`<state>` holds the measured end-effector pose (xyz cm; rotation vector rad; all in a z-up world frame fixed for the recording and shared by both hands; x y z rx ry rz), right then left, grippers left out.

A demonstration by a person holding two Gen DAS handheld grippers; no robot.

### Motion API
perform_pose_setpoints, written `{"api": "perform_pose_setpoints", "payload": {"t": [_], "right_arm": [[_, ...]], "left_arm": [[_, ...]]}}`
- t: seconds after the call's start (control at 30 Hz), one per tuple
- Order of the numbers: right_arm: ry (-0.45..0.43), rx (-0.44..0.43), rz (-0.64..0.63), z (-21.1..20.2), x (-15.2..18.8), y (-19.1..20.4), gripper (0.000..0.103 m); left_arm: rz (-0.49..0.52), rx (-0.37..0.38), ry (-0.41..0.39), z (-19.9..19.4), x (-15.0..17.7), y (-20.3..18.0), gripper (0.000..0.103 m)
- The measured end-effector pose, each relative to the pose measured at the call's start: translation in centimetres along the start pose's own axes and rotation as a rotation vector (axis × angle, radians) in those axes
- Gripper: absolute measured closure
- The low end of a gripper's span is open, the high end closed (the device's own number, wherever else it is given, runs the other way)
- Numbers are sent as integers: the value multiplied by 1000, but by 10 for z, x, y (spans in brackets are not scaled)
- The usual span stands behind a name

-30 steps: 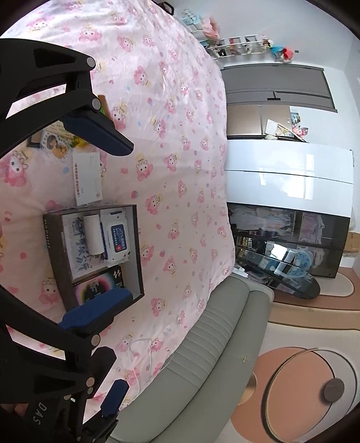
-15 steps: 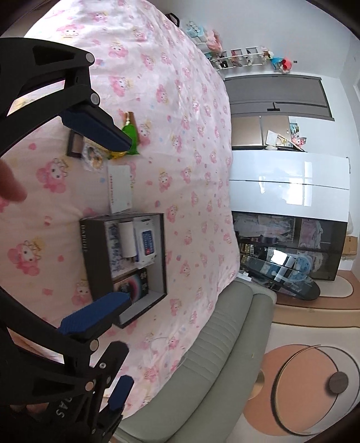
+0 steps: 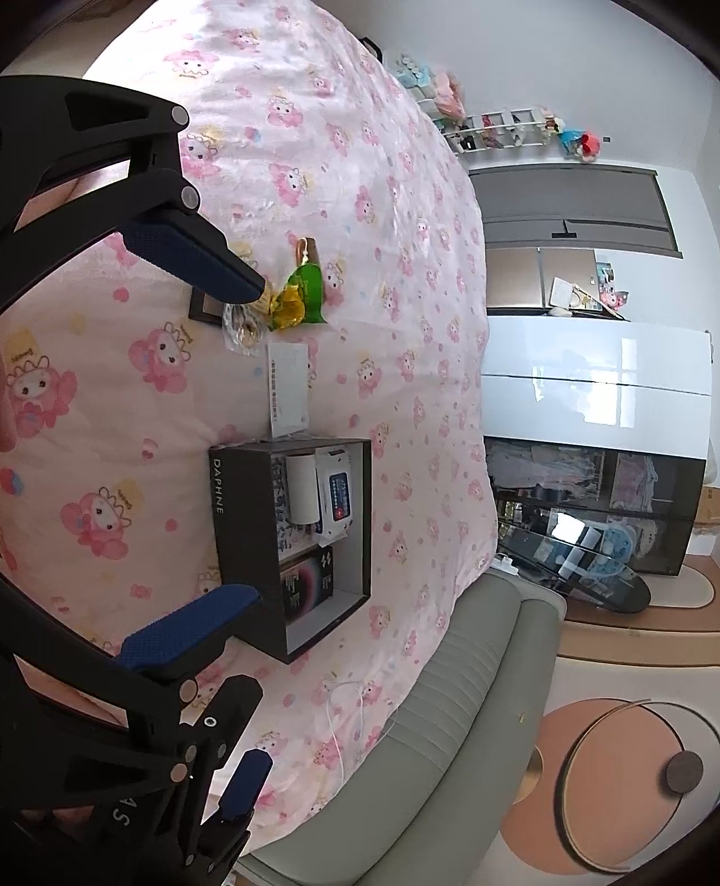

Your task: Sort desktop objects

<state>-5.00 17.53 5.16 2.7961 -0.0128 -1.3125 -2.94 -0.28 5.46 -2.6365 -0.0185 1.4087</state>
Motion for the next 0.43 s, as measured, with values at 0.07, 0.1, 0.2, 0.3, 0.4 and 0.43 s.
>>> {"api": "perform_pose_setpoints", "payload": {"t": [0.07, 0.1, 0.2, 0.3, 0.4, 0.43], "right_arm": [[2, 1, -2, 0, 2, 0, 25], [3, 2, -3, 0, 3, 0, 25], [6, 3, -5, 1, 6, 1, 25], [8, 5, -8, 1, 9, 1, 25], [14, 4, -6, 2, 11, 0, 25], [17, 3, -3, 3, 11, -1, 25]], "left_arm": [[-4, -2, 1, 0, 3, 1, 1], [-6, -3, 0, 0, 4, 1, 1], [-18, 11, 6, 1, 7, 2, 1], [-11, 16, 9, 3, 8, -1, 1], [-3, 17, 17, 5, 9, -5, 1], [-1, 16, 20, 7, 9, -6, 1]]}}
Point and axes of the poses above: each gripper's, at about its wrist camera, not at the fingertips, and z roughly the way its jaws point, y to its left, x to its underside, the point moved 3 cm from there along z, roughly the way its jaws point, and after that the axes turned 3 degrees about x, right-handed, at the moved point
